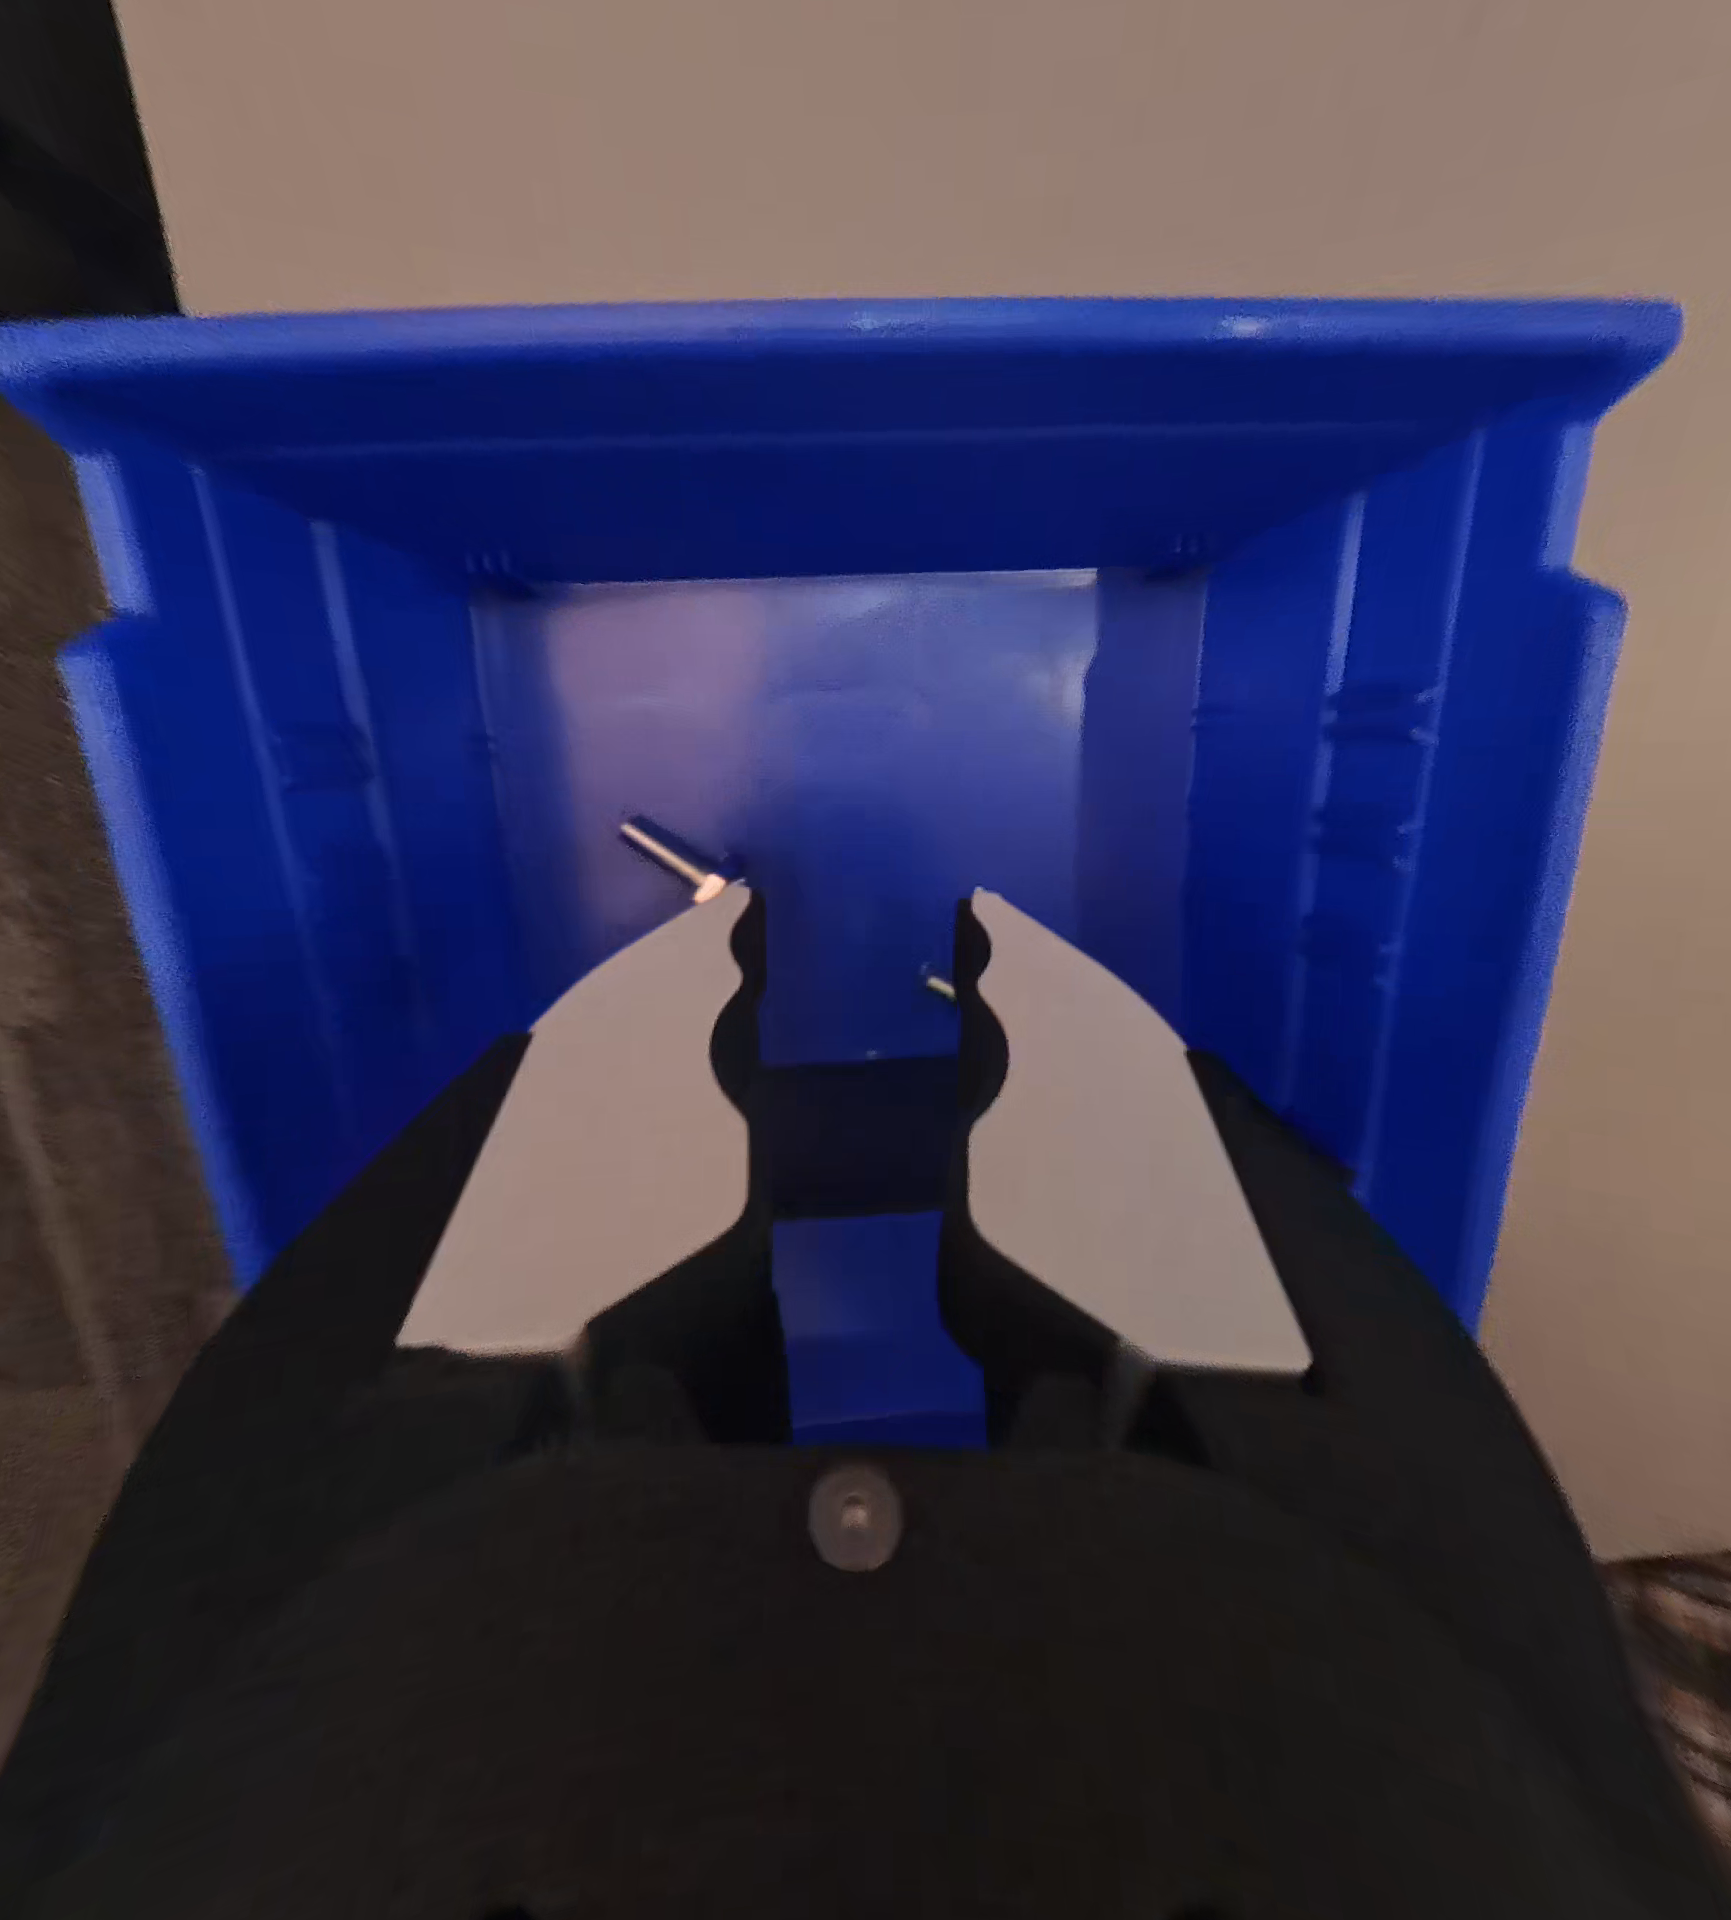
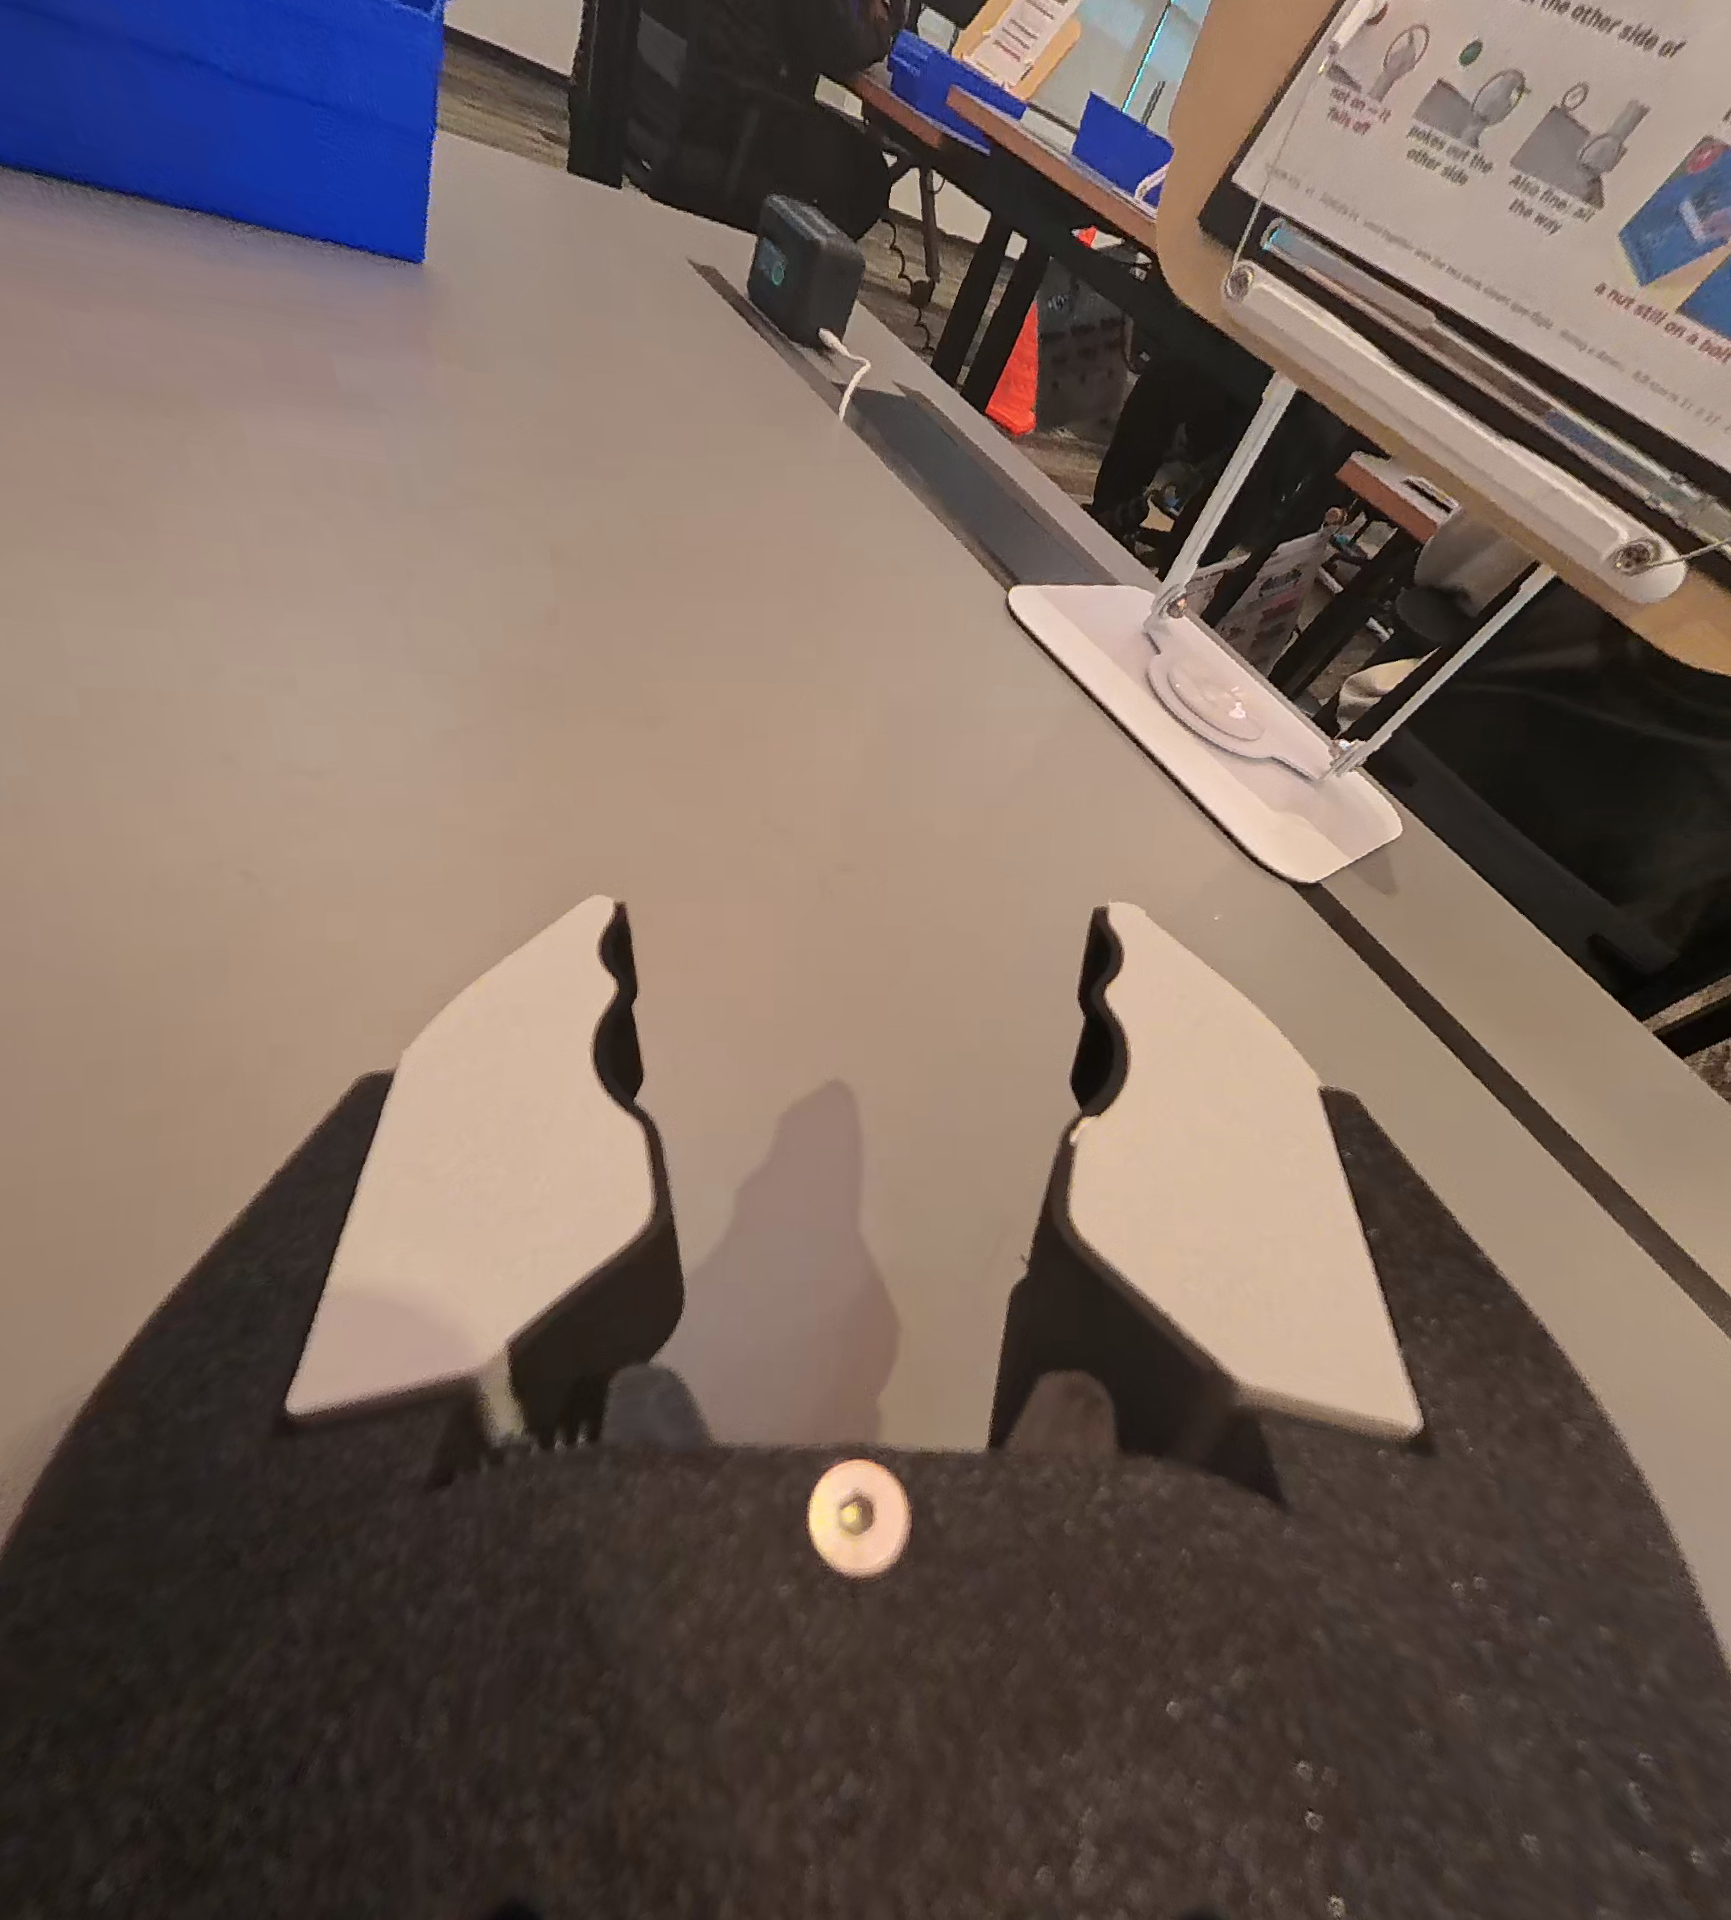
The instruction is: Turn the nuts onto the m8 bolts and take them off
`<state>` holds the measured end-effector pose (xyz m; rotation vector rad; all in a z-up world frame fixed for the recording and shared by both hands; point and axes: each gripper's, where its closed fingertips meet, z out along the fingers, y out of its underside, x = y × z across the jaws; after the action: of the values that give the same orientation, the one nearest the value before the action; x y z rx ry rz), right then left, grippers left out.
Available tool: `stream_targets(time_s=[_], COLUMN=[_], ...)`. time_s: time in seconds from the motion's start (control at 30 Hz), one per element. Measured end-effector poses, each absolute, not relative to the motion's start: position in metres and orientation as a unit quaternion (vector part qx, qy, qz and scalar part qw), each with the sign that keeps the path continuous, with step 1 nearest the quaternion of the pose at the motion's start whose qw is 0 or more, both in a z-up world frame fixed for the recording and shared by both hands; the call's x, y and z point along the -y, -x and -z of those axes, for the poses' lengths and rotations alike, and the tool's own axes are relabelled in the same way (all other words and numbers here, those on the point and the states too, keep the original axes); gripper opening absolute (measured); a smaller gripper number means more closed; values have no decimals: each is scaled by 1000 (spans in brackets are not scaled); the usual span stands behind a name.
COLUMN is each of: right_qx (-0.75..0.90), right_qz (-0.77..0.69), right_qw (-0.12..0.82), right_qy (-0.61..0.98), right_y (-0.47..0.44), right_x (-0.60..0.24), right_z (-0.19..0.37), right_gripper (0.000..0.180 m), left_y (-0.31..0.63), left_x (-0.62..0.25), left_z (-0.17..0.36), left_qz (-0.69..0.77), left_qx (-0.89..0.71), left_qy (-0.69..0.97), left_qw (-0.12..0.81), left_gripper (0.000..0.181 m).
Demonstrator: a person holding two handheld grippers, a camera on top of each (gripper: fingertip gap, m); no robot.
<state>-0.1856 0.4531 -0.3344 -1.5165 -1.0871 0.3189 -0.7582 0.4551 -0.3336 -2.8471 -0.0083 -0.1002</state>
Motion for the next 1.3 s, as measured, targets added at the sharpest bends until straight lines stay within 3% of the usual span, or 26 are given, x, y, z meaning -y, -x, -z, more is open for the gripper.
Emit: stream_targets(time_s=[0.2, 0.4, 1.3], right_qx=[458, 461, 464], right_qz=[-144, -139, -134], right_qw=[593, 601, 606], right_qy=[646, 638, 632], right_y=[185, 186, 186], right_x=[-452, -448, -447], right_z=[328, 322, 318], right_gripper=[82, 81, 82], left_y=[756, 781, 800], left_x=[-464, -464, -446], left_z=[346, 358, 404], left_qz=[80, 17, -8], left_qx=[87, 117, 148], left_qy=[985, 989, 989], left_qw=[125, 93, -11], left_gripper=[29, 29, 26])
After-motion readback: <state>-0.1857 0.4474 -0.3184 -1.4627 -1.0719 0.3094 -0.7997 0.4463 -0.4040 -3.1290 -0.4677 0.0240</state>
